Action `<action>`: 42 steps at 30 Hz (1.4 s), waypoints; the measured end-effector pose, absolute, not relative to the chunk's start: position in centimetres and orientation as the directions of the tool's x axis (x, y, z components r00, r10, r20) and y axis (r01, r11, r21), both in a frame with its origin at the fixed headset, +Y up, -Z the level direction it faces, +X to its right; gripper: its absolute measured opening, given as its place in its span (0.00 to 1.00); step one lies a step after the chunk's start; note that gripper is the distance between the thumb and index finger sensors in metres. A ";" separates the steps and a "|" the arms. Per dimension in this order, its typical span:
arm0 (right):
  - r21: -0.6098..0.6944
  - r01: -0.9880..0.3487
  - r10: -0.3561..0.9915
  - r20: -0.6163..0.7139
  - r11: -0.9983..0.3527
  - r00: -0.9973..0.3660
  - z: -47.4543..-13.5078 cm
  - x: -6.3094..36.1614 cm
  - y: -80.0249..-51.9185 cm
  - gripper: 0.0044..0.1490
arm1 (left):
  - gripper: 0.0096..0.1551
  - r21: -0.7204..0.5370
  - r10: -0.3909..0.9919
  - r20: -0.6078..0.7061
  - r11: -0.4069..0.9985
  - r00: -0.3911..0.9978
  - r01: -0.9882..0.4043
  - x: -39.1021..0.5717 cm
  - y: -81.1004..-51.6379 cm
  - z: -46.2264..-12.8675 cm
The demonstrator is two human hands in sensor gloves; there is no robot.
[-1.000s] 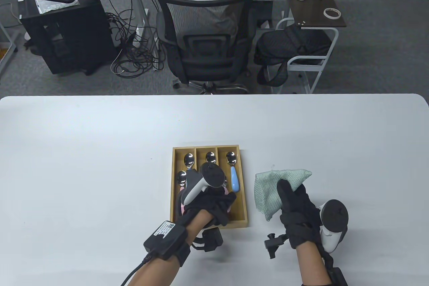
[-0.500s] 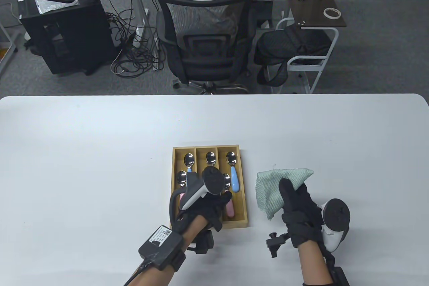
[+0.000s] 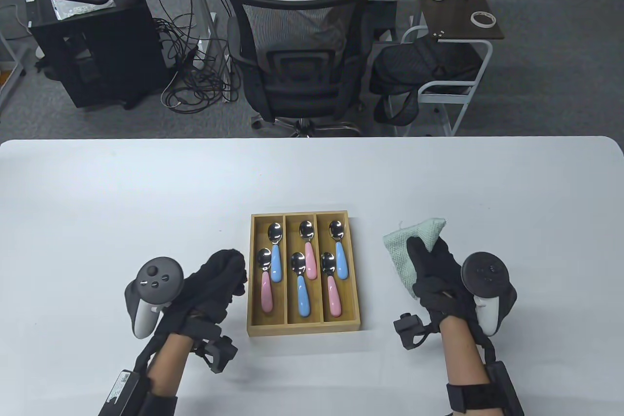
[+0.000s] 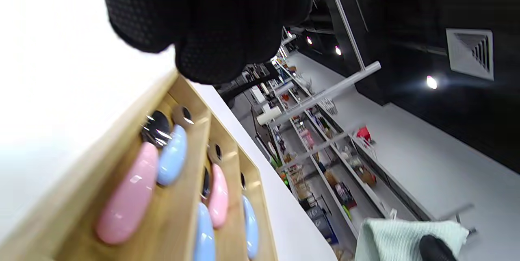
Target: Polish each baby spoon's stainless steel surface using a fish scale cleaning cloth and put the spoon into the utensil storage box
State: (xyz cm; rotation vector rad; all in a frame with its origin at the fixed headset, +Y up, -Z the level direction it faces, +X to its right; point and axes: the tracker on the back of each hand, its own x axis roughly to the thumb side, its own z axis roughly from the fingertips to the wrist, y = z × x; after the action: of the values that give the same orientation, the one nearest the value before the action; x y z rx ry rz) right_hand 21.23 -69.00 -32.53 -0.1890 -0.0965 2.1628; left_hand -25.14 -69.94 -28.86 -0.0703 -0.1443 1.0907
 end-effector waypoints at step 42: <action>0.064 -0.897 0.892 0.161 -0.437 -0.423 -26.5 17.1 -72.3 0.44 | 0.39 -0.051 0.830 0.186 0.543 0.526 -0.838 -26.2 -71.3 -27.3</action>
State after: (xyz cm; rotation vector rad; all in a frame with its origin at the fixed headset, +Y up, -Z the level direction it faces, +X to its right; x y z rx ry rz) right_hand 17.11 -72.28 -26.54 0.2040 -0.0375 2.0132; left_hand -26.24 -71.32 -27.26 0.0468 -0.1974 0.9980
